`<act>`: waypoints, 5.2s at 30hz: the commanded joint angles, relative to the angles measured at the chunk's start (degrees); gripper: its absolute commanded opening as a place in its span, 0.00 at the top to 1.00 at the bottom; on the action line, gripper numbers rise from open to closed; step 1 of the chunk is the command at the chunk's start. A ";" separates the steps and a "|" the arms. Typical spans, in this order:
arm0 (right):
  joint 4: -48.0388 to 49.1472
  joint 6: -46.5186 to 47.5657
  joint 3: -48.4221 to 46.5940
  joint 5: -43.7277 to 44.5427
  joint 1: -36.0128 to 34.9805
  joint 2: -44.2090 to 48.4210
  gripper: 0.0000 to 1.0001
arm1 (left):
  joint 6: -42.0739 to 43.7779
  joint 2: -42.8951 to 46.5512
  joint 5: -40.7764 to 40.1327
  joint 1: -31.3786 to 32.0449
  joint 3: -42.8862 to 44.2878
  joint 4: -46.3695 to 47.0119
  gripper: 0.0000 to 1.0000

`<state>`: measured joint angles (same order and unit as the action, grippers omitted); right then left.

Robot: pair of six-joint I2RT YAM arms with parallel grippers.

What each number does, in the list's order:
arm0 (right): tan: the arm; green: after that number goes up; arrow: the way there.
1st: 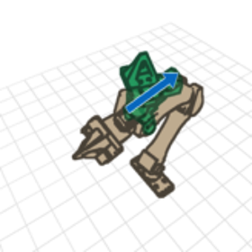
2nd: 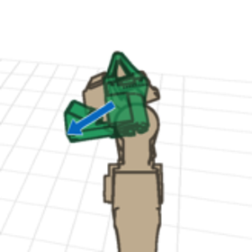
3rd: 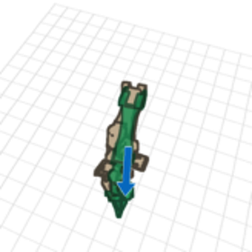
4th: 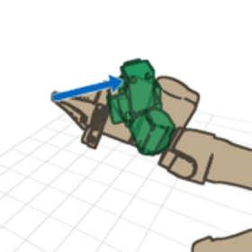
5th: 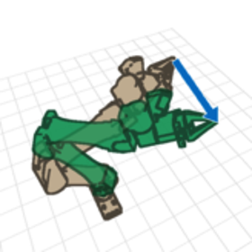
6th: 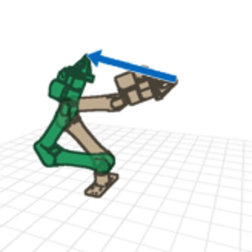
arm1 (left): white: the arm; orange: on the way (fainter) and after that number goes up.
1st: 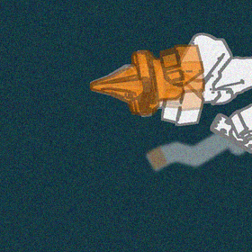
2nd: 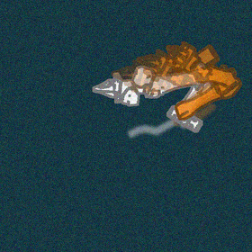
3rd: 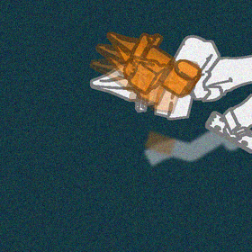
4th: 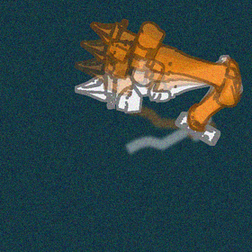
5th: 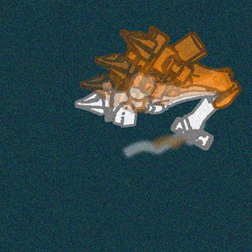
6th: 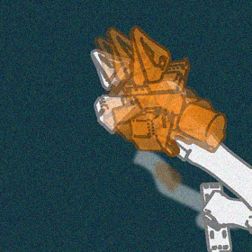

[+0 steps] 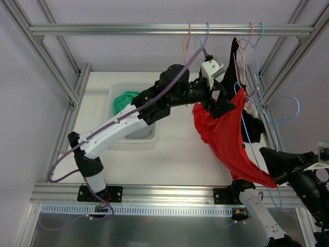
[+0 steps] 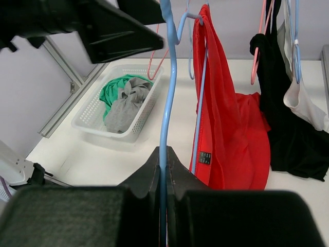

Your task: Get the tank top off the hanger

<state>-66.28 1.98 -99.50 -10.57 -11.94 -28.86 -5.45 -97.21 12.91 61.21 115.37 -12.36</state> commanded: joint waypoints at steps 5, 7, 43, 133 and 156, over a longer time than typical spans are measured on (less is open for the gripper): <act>-0.25 0.39 -3.42 -1.74 -0.62 -0.14 1.00 | -1.93 -5.79 4.84 0.84 6.53 3.22 0.23; -0.17 0.31 -3.77 -2.53 -0.71 -0.32 1.00 | -2.02 -6.32 5.37 0.84 6.80 3.31 0.35; 24.58 -9.59 3.51 -36.54 -7.48 4.25 1.00 | 0.45 37.33 -49.83 7.70 -32.56 11.13 1.00; 34.82 2.15 5.28 8.45 -3.53 -41.29 0.00 | -17.14 19.36 -26.09 7.70 -55.81 4.45 0.01; 18.03 7.52 18.29 -16.85 0.25 3.98 0.00 | -16.87 -29.52 -34.70 8.40 -27.75 -2.92 0.01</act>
<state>-47.51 8.73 -81.80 -19.90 -11.84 -26.24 -22.31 -121.84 -17.37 69.41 85.60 -10.20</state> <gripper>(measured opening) 0.993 0.987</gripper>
